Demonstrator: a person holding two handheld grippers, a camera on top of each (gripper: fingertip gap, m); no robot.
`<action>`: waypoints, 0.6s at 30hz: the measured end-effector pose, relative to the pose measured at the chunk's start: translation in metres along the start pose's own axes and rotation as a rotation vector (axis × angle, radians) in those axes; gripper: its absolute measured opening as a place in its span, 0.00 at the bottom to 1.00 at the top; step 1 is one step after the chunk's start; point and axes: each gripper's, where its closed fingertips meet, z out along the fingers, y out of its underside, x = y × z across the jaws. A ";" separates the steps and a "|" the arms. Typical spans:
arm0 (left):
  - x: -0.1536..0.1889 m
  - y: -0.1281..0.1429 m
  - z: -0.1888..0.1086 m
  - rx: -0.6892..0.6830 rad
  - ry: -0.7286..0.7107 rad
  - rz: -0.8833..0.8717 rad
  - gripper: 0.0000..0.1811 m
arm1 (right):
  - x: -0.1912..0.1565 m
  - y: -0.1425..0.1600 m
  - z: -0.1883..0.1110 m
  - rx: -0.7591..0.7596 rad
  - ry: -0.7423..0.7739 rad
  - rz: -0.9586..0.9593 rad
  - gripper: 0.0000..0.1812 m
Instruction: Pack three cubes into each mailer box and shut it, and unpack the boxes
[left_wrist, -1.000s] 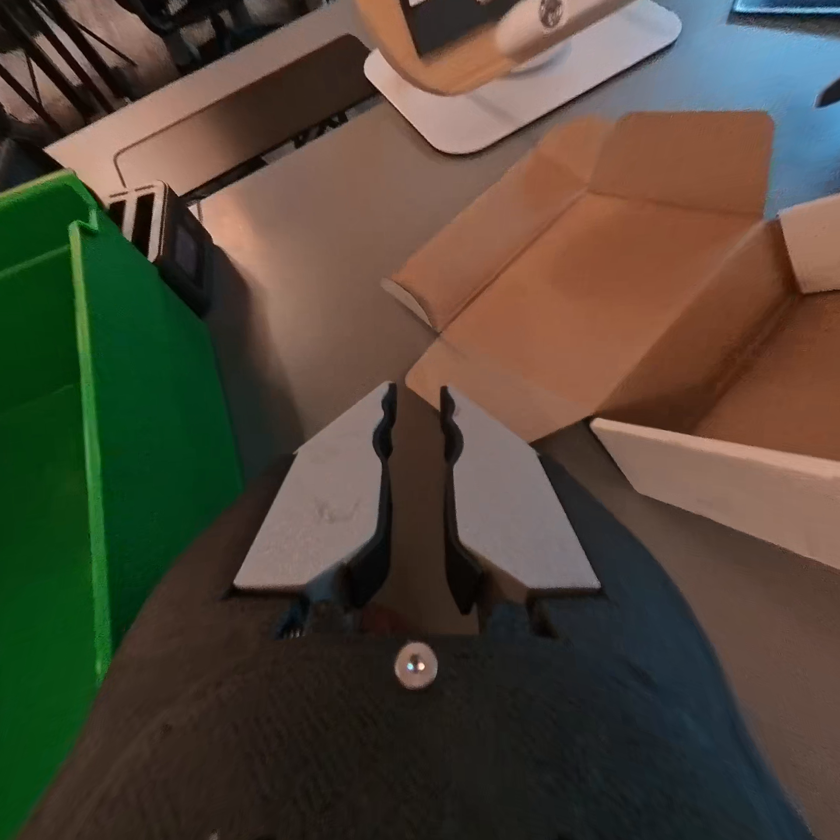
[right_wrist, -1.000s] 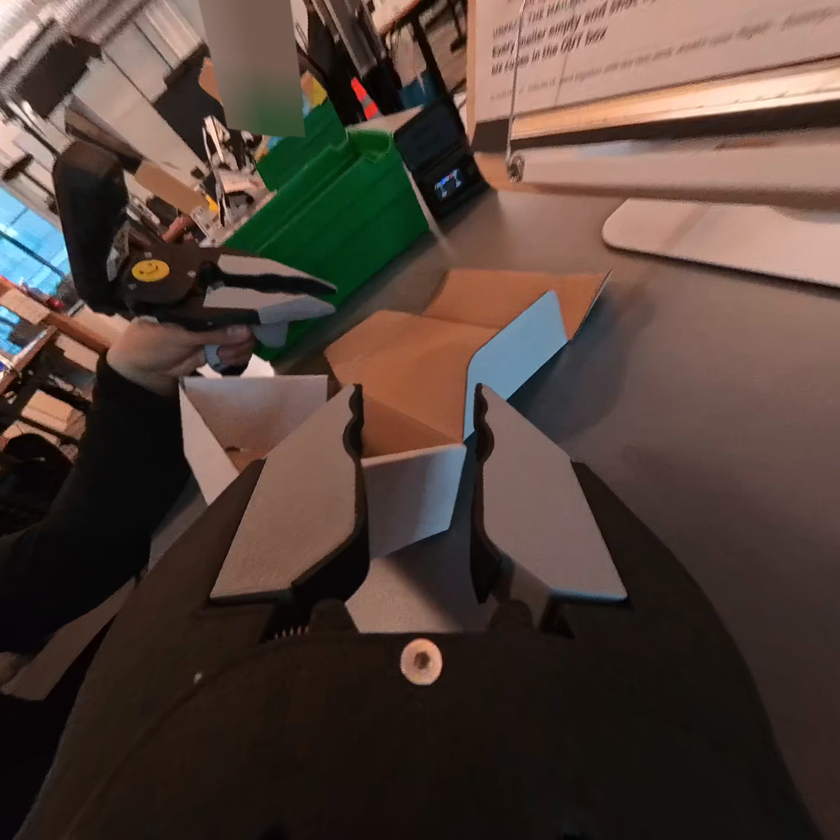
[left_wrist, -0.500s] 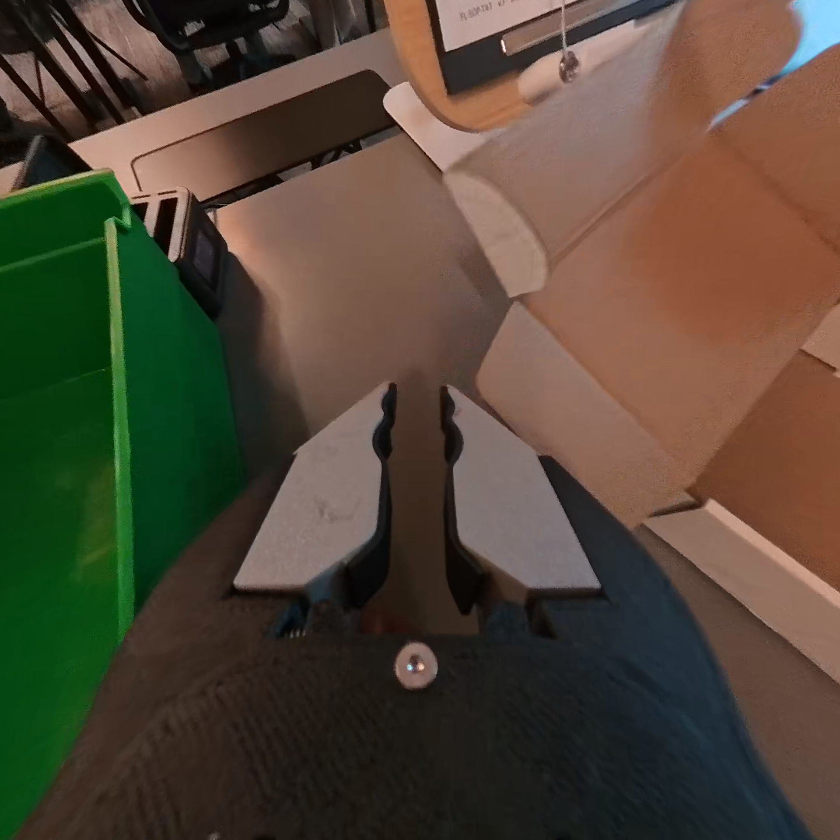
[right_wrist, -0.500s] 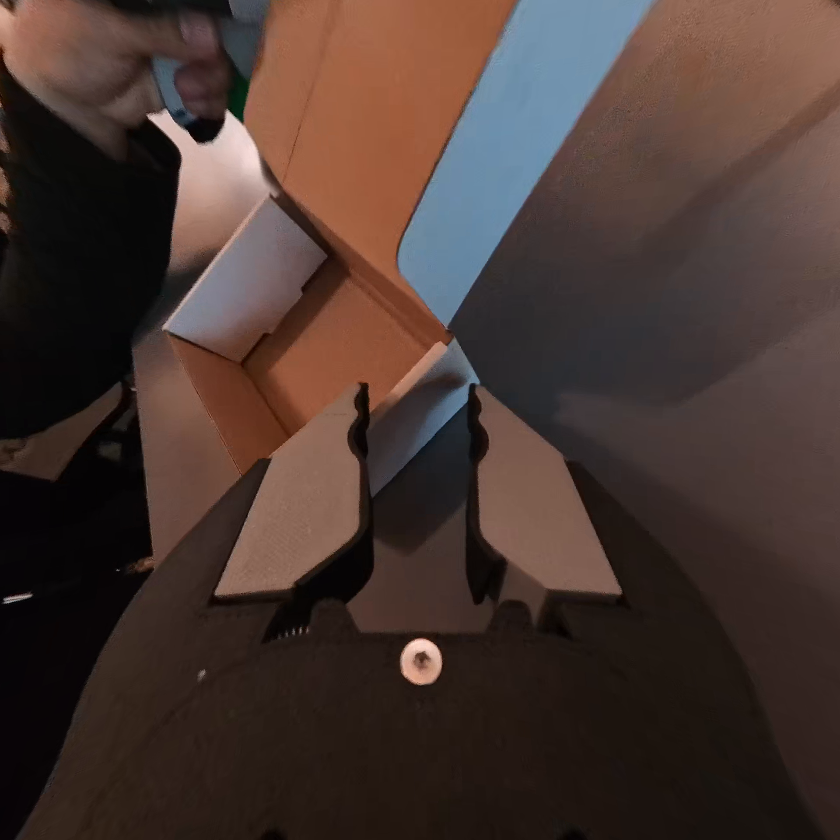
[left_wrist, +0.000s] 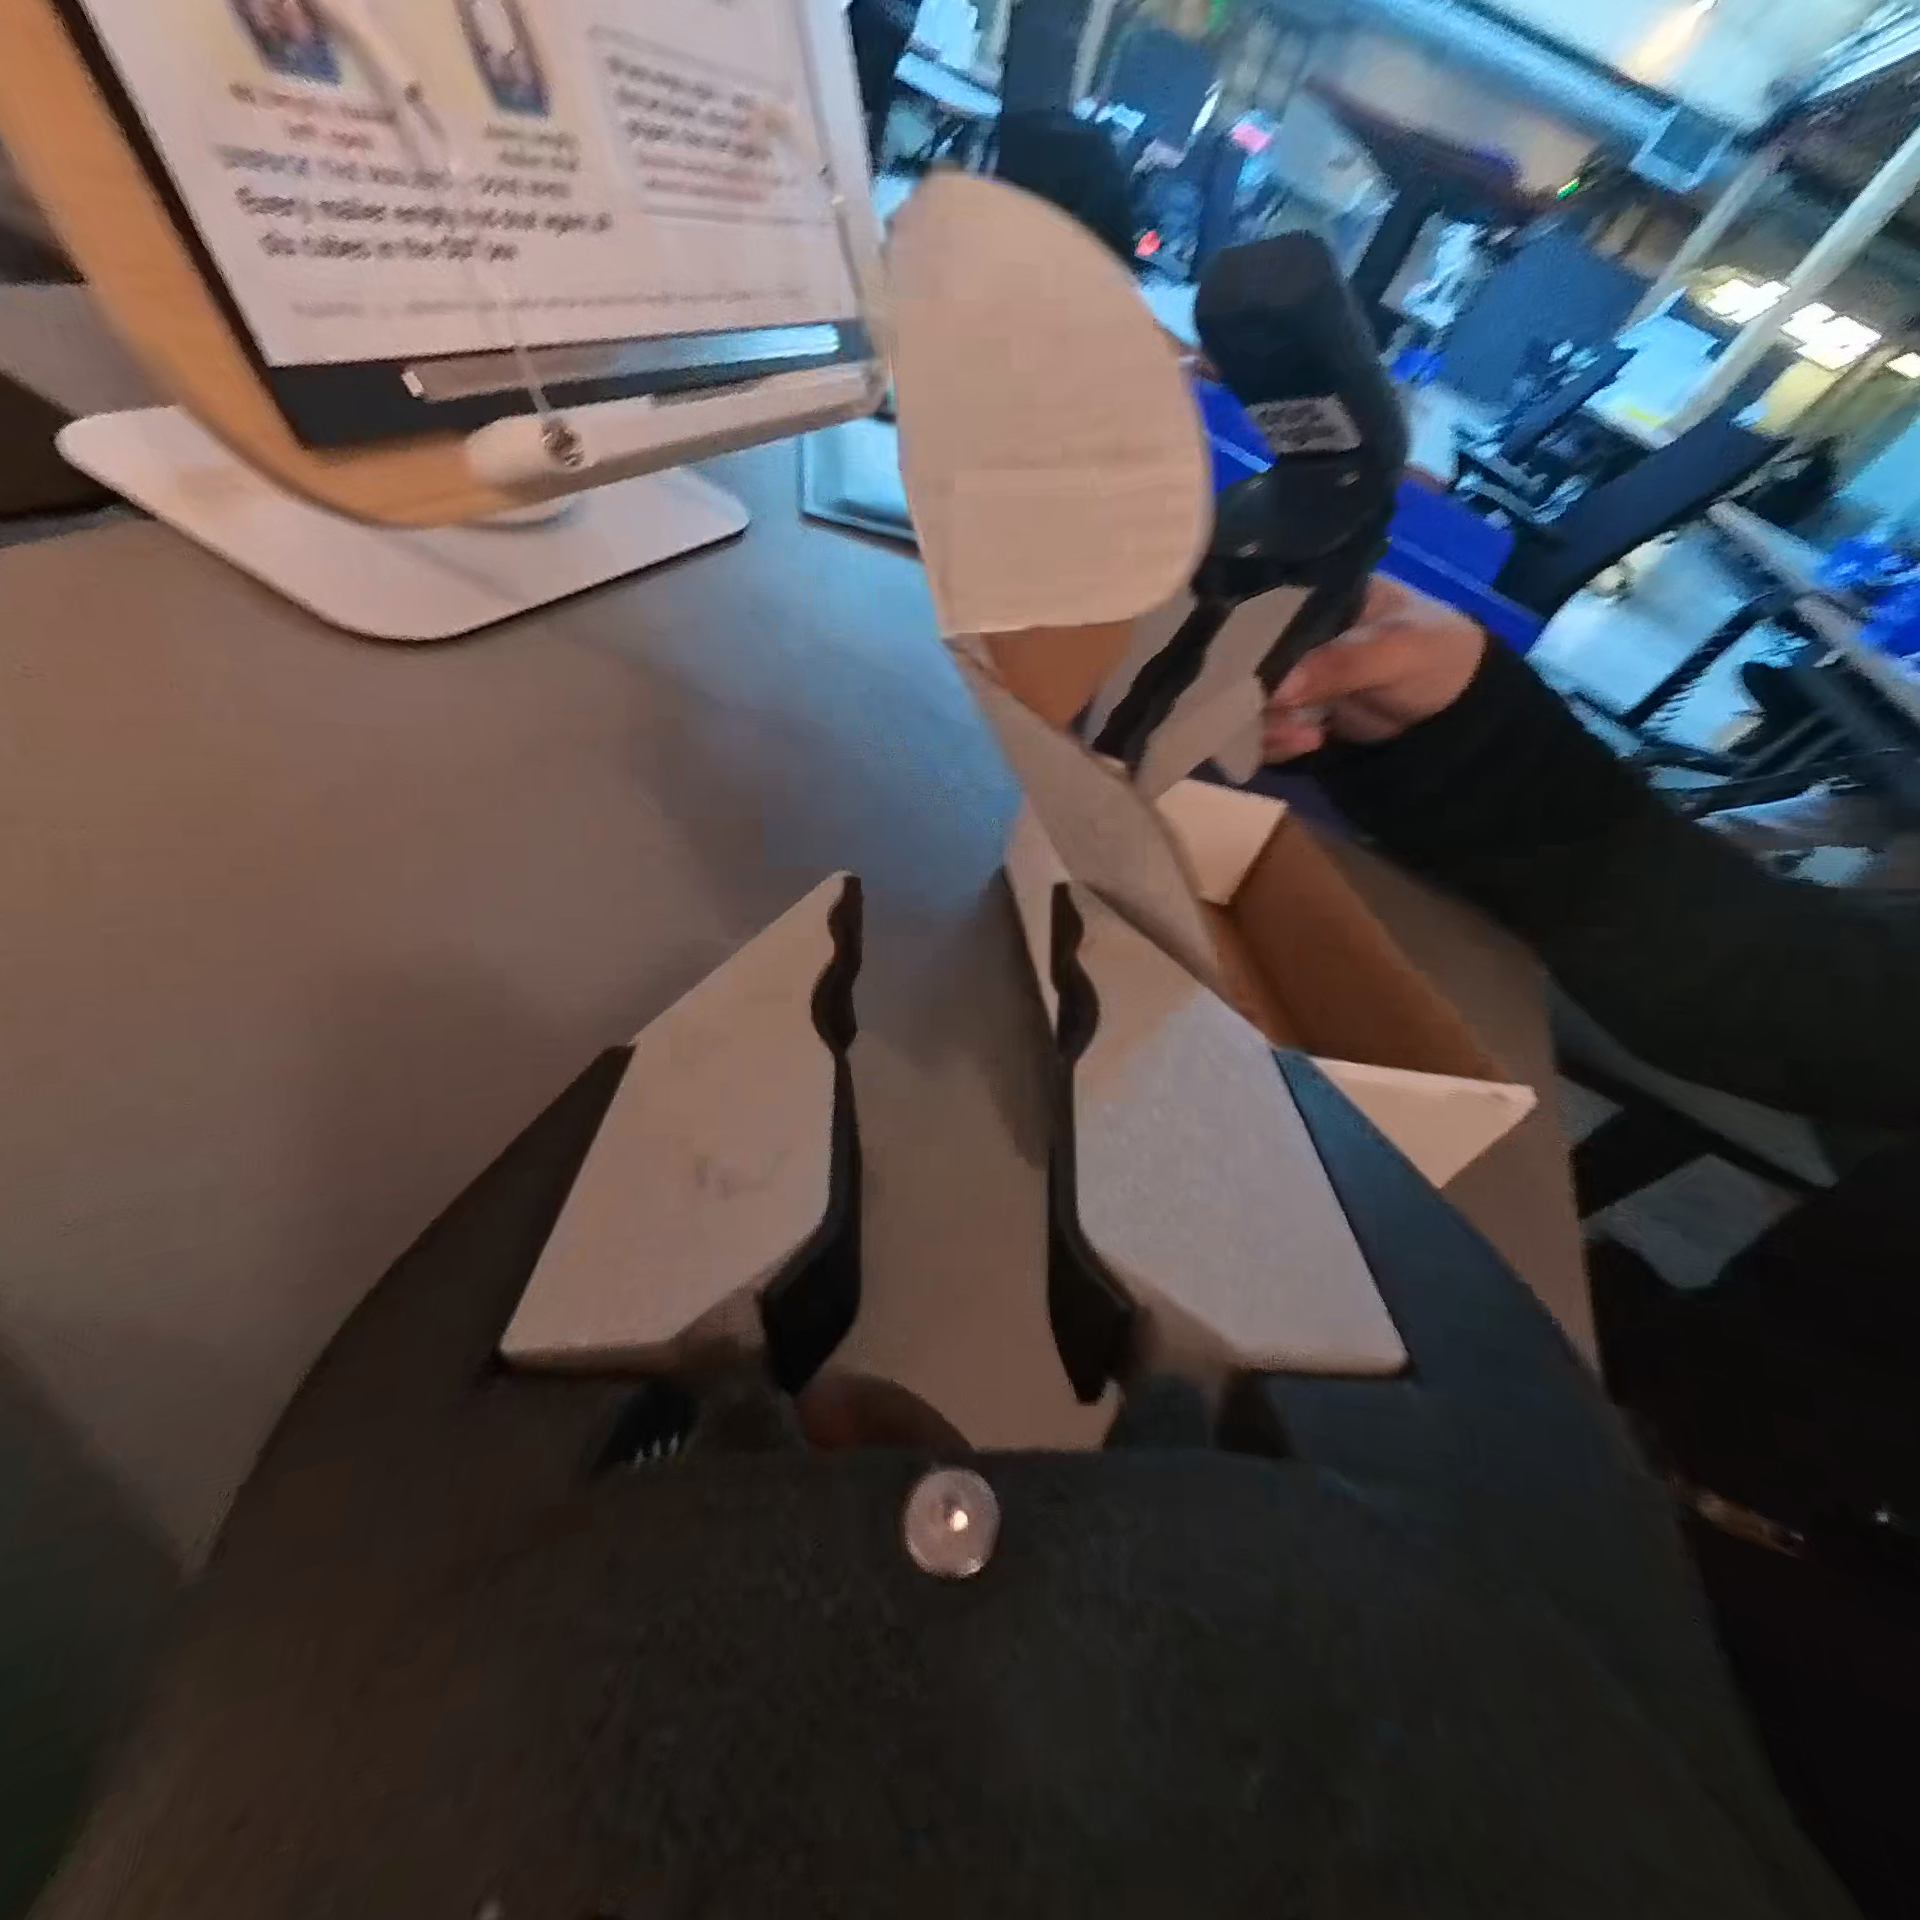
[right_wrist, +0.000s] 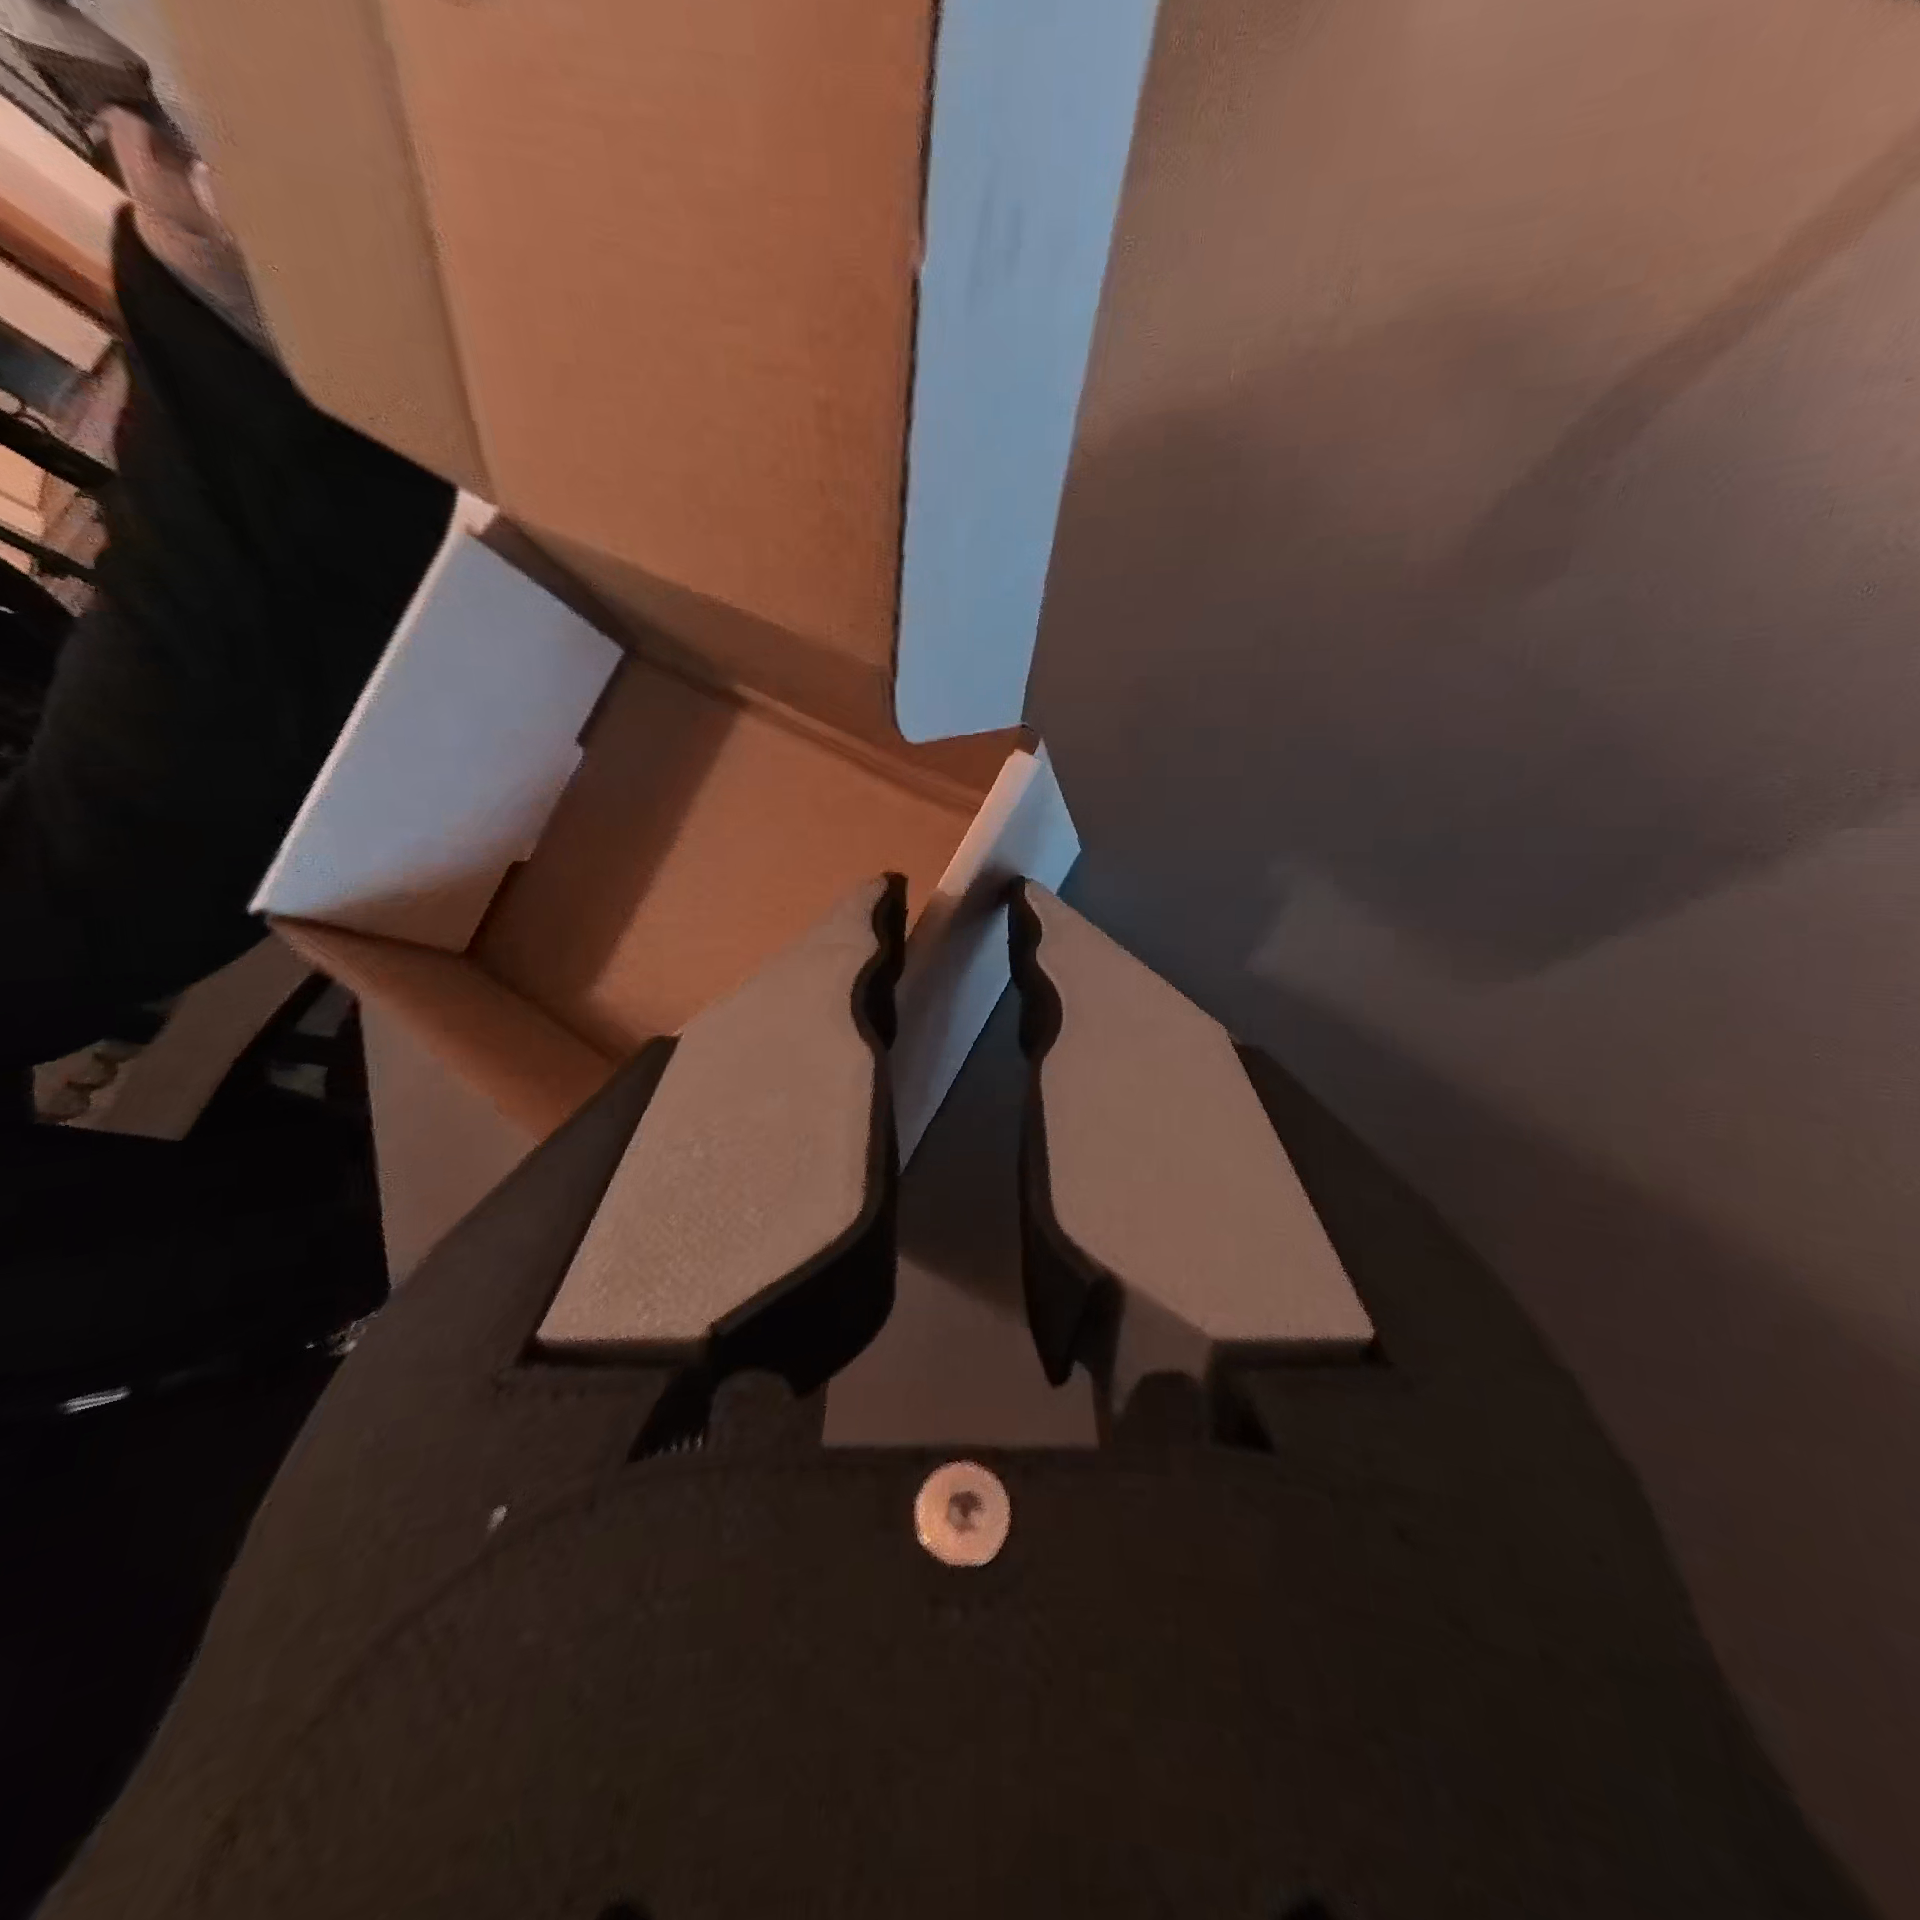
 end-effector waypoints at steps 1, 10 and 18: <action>0.005 -0.003 0.002 0.021 0.034 -0.010 0.21 | 0.000 0.000 0.000 0.002 0.012 -0.008 0.08; 0.022 0.000 0.004 0.032 0.157 -0.018 0.40 | -0.001 -0.001 0.001 -0.011 0.146 -0.094 0.06; 0.036 0.002 0.008 0.019 0.202 0.056 0.41 | 0.008 0.002 -0.004 -0.026 0.188 -0.100 0.04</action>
